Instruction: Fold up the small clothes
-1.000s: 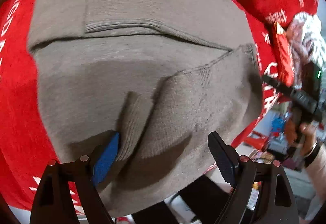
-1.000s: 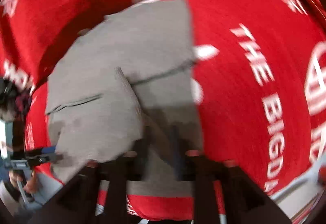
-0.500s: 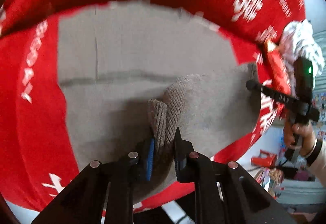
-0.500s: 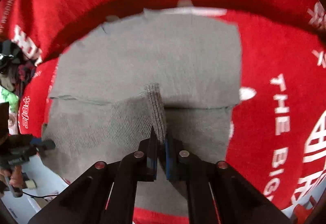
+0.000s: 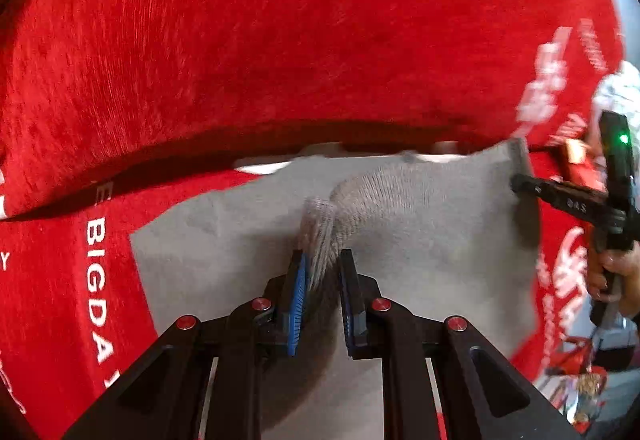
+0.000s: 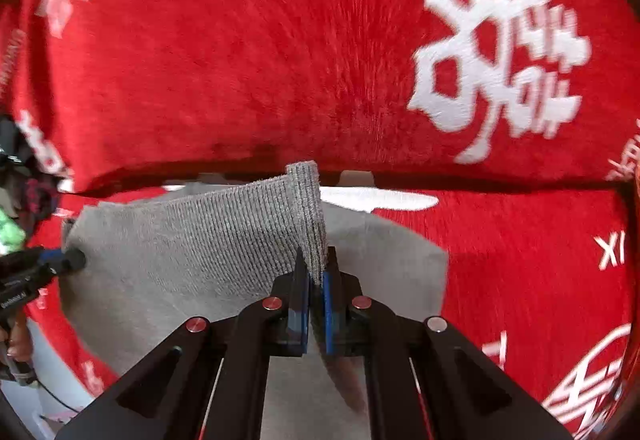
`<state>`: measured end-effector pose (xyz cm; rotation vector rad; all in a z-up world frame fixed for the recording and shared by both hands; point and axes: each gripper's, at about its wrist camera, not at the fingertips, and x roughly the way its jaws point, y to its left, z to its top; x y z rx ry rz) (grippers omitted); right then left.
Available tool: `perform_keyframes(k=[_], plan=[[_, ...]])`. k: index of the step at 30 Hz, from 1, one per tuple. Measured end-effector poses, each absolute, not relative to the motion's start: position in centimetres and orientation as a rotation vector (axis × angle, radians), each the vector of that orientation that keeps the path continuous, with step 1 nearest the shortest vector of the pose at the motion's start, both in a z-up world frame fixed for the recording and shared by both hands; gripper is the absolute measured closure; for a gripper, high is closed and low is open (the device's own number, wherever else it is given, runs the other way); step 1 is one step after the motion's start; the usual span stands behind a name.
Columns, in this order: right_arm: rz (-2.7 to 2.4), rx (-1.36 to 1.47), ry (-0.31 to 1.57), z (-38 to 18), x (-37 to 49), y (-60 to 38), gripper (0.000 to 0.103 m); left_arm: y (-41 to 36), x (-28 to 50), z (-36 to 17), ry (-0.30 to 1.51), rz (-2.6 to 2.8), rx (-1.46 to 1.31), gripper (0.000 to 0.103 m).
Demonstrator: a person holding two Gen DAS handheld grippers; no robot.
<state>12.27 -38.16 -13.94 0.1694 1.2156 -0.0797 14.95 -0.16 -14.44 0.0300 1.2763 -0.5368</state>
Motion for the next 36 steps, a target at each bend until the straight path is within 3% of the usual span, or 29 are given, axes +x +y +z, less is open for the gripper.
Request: perform_keyframes(k=[5,11,13,14,15,18,19,20,21,22,23,31,36], plan=[[-0.15,0.221,1.321,-20.2,14.6,-39.5,0.097,3.5,17.9,-17.4,1.312,-0.371,-0.016,0.085],[-0.154,0.296,1.343,-21.2,14.6,-40.1,0.097,6.9,17.5,-17.7,1.352,-0.29,-0.055,0.084],[-0.145,0.33,1.362,-21.1,14.5,-40.3,0.096,6.7,17.5,-17.8,1.371,-0.312,-0.081,0.063],[-0.145,0.338,1.364,-20.9,14.4,-40.5,0.095,6.2,17.5,-17.6,1.358,-0.32,-0.073,0.028],[-0.144,0.34,1.367,-20.8,14.4,-40.7,0.095,5.6,17.3,-17.4,1.339,-0.324,-0.062,0.016],[-0.13,0.341,1.371,-20.4,14.3,-40.5,0.095,3.6,17.7,-18.0,1.35,-0.383,-0.023,0.016],[-0.125,0.344,1.372,-20.5,14.2,-40.5,0.095,2.9,17.9,-18.6,1.373,-0.384,-0.007,0.016],[-0.125,0.344,1.372,-20.4,14.1,-40.4,0.095,2.4,18.0,-19.1,1.389,-0.385,0.008,0.023],[-0.127,0.343,1.373,-20.5,14.1,-40.3,0.095,2.1,18.2,-19.7,1.401,-0.383,0.025,0.051],[-0.128,0.347,1.374,-20.8,14.0,-40.4,0.095,1.8,18.4,-20.7,1.442,-0.393,0.031,0.068],[-0.129,0.35,1.375,-21.1,14.0,-40.2,0.095,1.7,18.5,-21.2,1.468,-0.392,0.026,0.094],[-0.128,0.268,1.314,-20.0,14.4,-38.8,0.097,4.4,17.9,-17.3,1.32,-0.363,-0.074,0.096],[-0.16,0.252,1.304,-20.4,15.6,-39.2,0.097,5.0,19.5,-19.9,1.332,-0.221,-0.027,0.096]])
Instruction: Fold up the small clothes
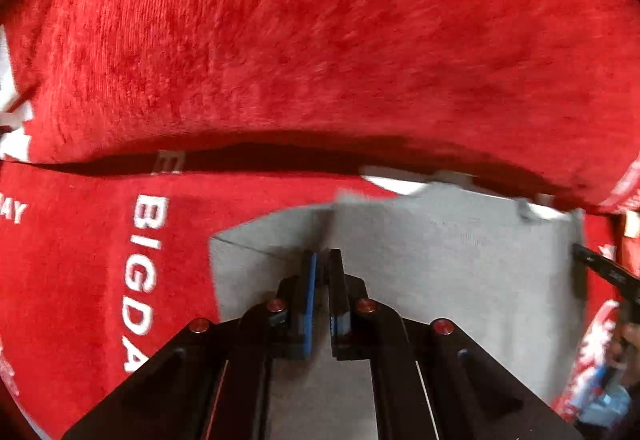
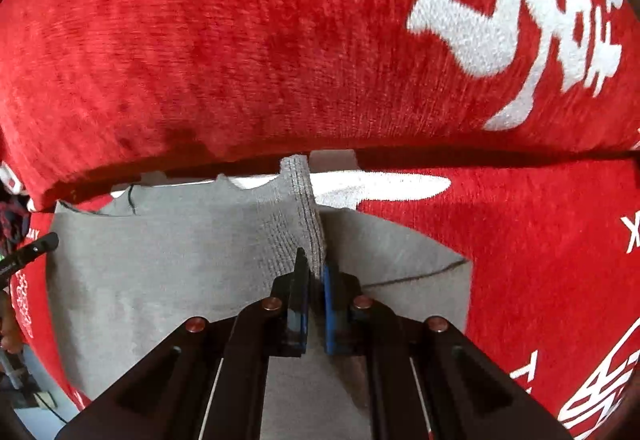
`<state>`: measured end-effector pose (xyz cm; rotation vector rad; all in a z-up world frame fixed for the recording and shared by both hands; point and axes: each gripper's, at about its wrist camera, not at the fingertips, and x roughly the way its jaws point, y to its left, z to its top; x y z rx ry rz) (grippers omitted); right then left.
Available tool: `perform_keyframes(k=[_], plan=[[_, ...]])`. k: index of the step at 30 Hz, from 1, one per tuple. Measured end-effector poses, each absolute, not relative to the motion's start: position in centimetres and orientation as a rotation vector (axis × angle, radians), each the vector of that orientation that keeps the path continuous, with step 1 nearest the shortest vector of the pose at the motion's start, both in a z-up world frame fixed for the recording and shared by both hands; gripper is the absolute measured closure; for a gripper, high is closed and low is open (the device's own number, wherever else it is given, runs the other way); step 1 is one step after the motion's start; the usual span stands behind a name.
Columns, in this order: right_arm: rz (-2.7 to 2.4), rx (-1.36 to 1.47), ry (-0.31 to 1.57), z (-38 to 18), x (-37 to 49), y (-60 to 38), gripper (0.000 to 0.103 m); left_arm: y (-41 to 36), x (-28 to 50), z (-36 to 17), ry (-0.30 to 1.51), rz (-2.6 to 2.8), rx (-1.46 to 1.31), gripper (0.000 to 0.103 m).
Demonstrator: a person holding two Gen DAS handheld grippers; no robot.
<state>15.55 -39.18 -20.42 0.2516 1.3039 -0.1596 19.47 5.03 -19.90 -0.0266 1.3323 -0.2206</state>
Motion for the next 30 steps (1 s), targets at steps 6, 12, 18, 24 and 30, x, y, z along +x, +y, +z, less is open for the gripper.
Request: perform_keyframes(k=[6,12,18,24,30], plan=[[-0.203,0.247,1.35,-23.6,16.9,-39.5,0.097,5.3,20.3,-21.4,1.342,-0.107,-0.026,0.096],[-0.248,0.325,1.348,-22.1,15.8,-41.1,0.083,6.1,17.9,-17.2,1.289,-0.2,-0.027,0.096],[-0.171,0.364,1.303,-18.6,11.6,-39.9,0.083,3.3,12.9,-17.1,1.347,-0.337,-0.021,0.096],[-0.138,0.31,1.381,-22.0,6.8,-36.3,0.084,3.2,8.8,-21.0,1.428,-0.294,-0.025,0.096],[-0.178,0.329,1.39,-21.5,2.9,-38.5,0.087,6.5,5.9,-20.7,1.489,-0.293,-0.004,0.096]])
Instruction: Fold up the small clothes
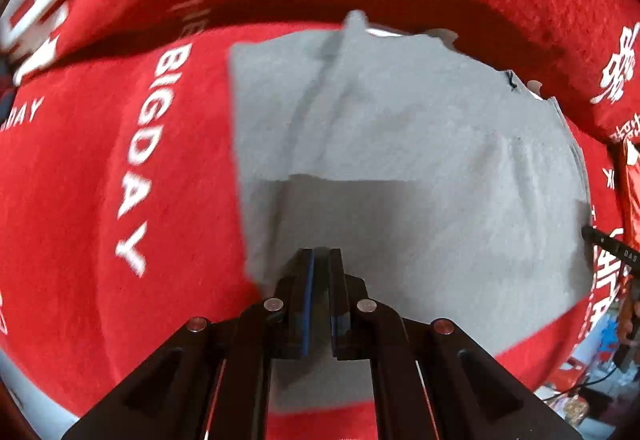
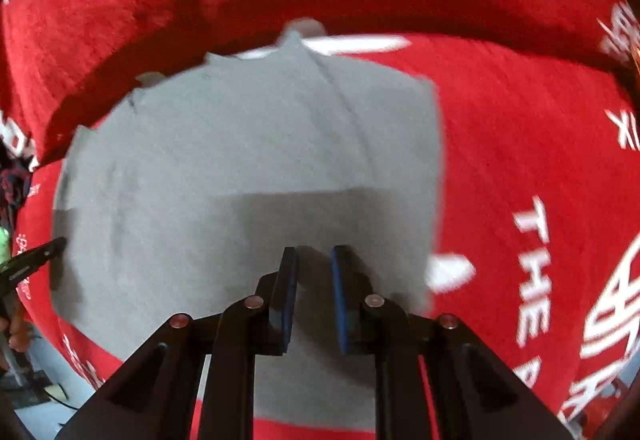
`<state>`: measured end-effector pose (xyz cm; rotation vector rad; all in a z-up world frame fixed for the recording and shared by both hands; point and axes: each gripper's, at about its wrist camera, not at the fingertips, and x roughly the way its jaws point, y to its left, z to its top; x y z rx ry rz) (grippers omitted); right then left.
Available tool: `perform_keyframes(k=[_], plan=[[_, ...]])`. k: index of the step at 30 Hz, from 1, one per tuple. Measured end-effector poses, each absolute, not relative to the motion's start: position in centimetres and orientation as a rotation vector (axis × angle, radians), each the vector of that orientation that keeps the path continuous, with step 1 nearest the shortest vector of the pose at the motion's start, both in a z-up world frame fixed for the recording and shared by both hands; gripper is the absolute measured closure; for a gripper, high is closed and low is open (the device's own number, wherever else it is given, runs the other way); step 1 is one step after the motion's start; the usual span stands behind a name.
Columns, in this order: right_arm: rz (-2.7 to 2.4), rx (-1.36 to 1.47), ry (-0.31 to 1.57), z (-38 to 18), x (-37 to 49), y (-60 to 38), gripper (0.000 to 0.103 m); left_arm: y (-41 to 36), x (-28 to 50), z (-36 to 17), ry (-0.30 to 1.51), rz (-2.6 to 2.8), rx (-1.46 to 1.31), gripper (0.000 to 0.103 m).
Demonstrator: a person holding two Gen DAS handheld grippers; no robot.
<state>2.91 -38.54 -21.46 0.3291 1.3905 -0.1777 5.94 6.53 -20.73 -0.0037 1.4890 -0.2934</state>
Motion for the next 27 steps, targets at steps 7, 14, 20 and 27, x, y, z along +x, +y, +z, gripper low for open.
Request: perform_keyframes(k=[7,14,20,27], plan=[[-0.304,0.485,1.404,-20.2,-2.1,-41.2,0.081,9.3,3.4,-19.9,1.56,-0.2,-0.035,0.095],[-0.235,0.96,1.327,-20.4,-8.8,-41.4,0.047,12.6,0.8,-20.5,1.6,-0.109,-0.547,0.095],[-0.271,1.241,1.213,-22.9,-11.2,-41.4,0.047,12.7,0.0,-20.8,1.582,-0.073,-0.7,0.095],[-0.372,1.354,1.142,-24.5,-9.0,-43.0,0.095,12.9,0.4,-17.5,1.525,-0.088,-0.487,0.095]])
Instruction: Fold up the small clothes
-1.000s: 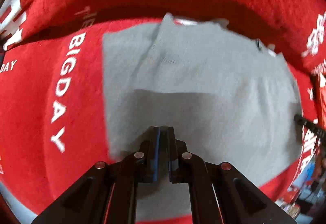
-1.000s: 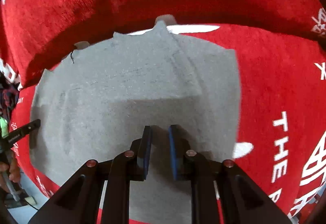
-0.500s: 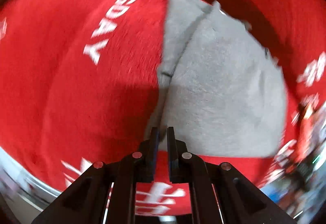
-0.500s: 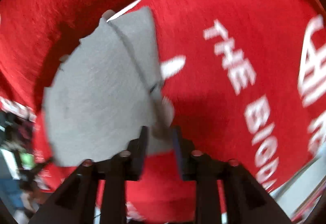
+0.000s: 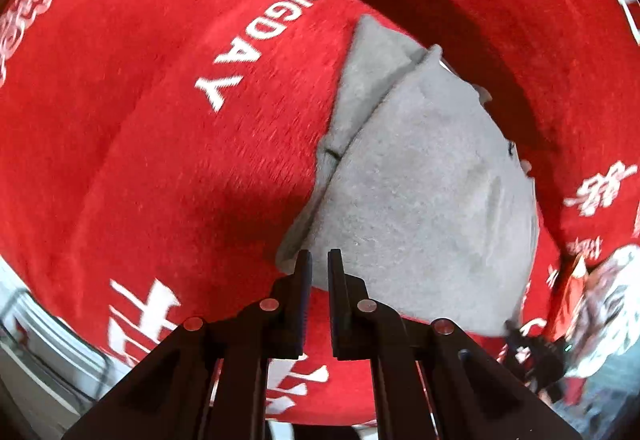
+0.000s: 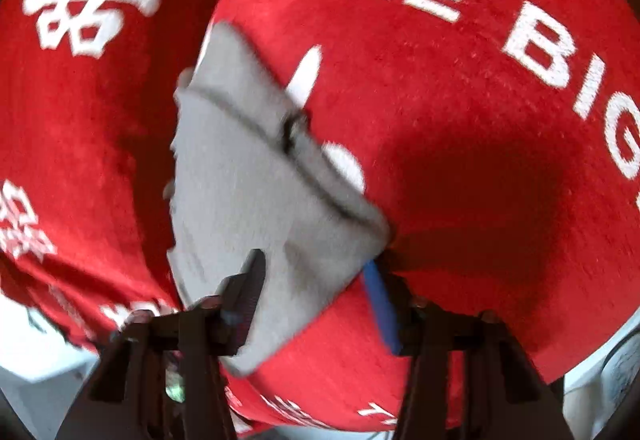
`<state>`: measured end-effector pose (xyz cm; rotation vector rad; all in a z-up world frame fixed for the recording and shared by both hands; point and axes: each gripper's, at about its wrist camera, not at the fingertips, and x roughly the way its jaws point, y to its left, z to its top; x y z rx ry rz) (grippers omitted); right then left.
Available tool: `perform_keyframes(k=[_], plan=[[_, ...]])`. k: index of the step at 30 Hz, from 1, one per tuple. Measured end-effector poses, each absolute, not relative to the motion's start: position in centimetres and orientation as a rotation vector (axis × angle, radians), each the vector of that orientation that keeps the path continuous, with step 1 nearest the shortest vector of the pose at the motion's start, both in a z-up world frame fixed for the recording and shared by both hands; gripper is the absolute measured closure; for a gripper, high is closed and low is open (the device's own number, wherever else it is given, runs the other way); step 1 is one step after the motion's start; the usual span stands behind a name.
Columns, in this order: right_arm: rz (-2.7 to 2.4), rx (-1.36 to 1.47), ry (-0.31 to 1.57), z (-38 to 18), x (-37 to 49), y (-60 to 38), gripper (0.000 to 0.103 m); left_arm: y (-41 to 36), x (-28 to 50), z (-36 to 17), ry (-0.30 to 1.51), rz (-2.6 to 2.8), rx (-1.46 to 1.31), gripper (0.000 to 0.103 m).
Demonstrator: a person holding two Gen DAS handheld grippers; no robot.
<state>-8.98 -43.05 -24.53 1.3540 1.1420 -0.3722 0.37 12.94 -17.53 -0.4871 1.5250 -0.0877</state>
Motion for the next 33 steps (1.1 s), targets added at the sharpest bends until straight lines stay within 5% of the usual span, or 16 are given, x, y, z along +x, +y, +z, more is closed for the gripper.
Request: perform_keyframes(k=[12,26,28,29,31,33], plan=[[-0.34,1.061,1.286,-23.7,-7.2,-42.4,0.094,10.2,1.0,-21.1,1.553,-0.126,-0.26,0.095],[-0.246,0.73,1.442,-16.8,-7.8,-38.0,0.092,7.9,-0.5,-14.1,1.553,-0.129,-0.028,0.095],[-0.201,0.701,1.448,-15.7,-7.3,-36.2,0.092,7.5,-0.8,-13.2,1.559,-0.135,-0.031,0.05],[-0.183,0.689,1.449,-15.3,-7.1,-35.4,0.092,7.2,-1.0,-12.5,1.556,-0.119,-0.018,0.001],[-0.152,0.673,1.455,-14.7,-6.5,-33.9,0.087,6.7,-1.3,-11.1,1.519,-0.097,0.016,0.001],[-0.119,0.674,1.452,-14.0,-6.1,-32.6,0.071,6.0,-1.3,-10.1,1.515,-0.112,0.032,0.001]])
